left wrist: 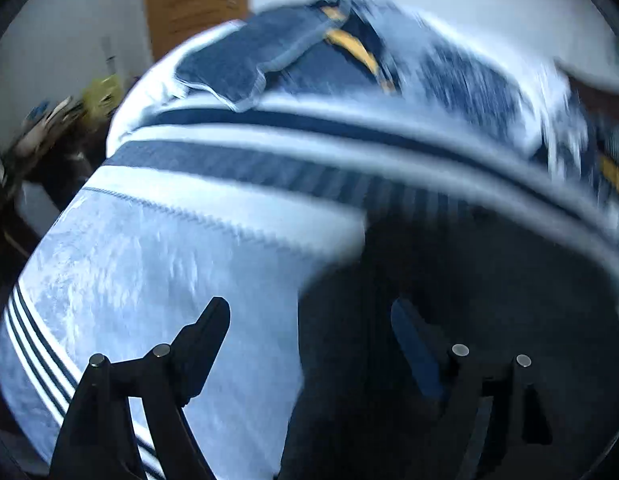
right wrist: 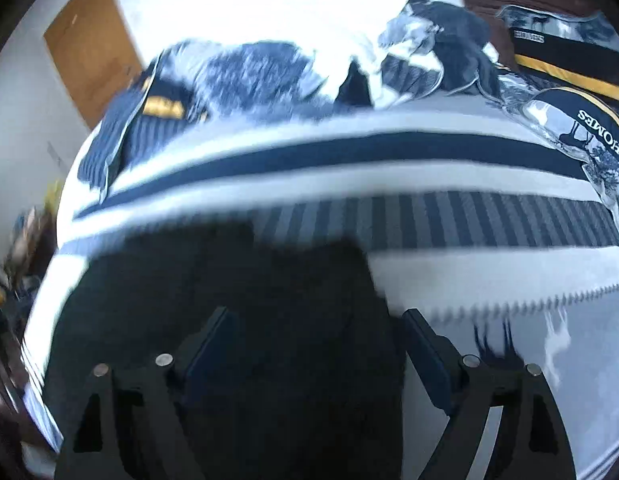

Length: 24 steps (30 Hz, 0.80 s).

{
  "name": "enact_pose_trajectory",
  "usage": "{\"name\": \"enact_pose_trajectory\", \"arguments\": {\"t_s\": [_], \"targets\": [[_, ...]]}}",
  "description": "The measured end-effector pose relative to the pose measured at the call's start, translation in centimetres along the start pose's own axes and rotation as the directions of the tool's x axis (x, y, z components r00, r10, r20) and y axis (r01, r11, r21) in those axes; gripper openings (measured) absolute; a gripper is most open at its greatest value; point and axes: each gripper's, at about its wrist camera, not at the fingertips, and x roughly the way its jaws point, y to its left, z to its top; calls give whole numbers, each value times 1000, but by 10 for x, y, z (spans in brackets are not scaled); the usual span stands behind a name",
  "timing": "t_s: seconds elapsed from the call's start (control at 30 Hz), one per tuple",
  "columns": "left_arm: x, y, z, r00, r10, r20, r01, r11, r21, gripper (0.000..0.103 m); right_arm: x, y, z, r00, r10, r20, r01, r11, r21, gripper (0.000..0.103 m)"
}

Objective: Fold large clothes

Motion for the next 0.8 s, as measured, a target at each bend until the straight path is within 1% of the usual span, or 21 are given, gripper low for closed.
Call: {"name": "enact_pose_trajectory", "arguments": {"t_s": [0.03, 0.07, 0.1, 0.13, 0.17, 0.2, 0.23, 0.27, 0.33, 0.4, 0.47, 0.53, 0.57, 0.6, 0.63, 0.67, 0.7, 0.73, 0.77, 0.8], "targets": [[8, -3, -8, 1000, 18, -23, -18, 1000, 19, 83, 6, -5, -11, 999, 18, -34, -17, 1000, 20, 84], [14, -3, -13, 999, 14, -49, -14, 1000, -1, 83, 11, -13, -17, 999, 19, -43, -17, 999, 44, 72], [20, 1, -16, 997, -34, -69, 31, 998, -46, 81, 14, -24, -21, 999, 18, -48, -14, 996, 93, 63], [26, 7, -20, 989, -116, -90, 105, 988, -113, 63, 19, -36, -26, 996, 59, -61, -49, 986, 157, 48], [30, 9, -22, 982, -163, -101, 146, 977, -153, 32, 30, -38, -31, 990, 114, -82, -94, 973, 211, 36], [33, 13, -22, 965, -236, -111, 209, 955, -208, 25, 30, -42, -33, 986, 142, -87, -118, 964, 237, 30], [32, 17, -20, 964, -248, -98, 218, 945, -243, 19, 25, -43, -34, 987, 141, -76, -120, 965, 231, 13], [27, 18, -19, 967, -242, -80, 216, 945, -246, 14, 19, -41, -35, 988, 139, -64, -122, 968, 220, 5], [30, 14, -19, 970, -228, -83, 203, 951, -235, 13, 6, -39, -37, 992, 115, -50, -102, 973, 208, 3], [39, 5, -20, 974, -201, -106, 177, 963, -203, 14, 11, -45, -38, 993, 94, -70, -76, 972, 221, 3], [45, 1, -17, 976, -181, -119, 156, 969, -191, 14, 28, -46, -41, 993, 16, -113, 6, 982, 190, 2], [37, 9, -11, 978, -177, -108, 150, 963, -225, 17, 29, -42, -45, 990, -61, -129, 79, 987, 142, 2], [30, 14, -8, 979, -180, -93, 153, 959, -240, 20, 25, -43, -46, 991, -49, -124, 67, 986, 151, 2], [22, 19, -9, 981, -180, -71, 157, 955, -251, 24, 12, -45, -48, 995, -5, -100, 23, 984, 179, 2], [12, 23, -11, 982, -181, -44, 165, 954, -252, 33, -2, -45, -50, 997, 31, -69, -16, 979, 201, 2], [-1, 28, -17, 985, -172, -12, 164, 955, -248, 47, -11, -45, -53, 998, 45, -53, -33, 978, 206, 5], [-9, 30, -23, 987, -159, 1, 155, 957, -247, 53, -21, -44, -58, 998, 54, -35, -46, 977, 208, 8], [-14, 33, -28, 989, -149, 5, 146, 958, -247, 60, -32, -44, -64, 998, 61, -16, -57, 976, 212, 28], [-20, 35, -36, 990, -142, 6, 139, 960, -242, 60, -39, -45, -70, 998, 64, -5, -62, 974, 219, 70], [-24, 37, -46, 990, -140, 4, 137, 962, -237, 60, -45, -46, -78, 997, 80, 19, -83, 970, 228, 86]]}}
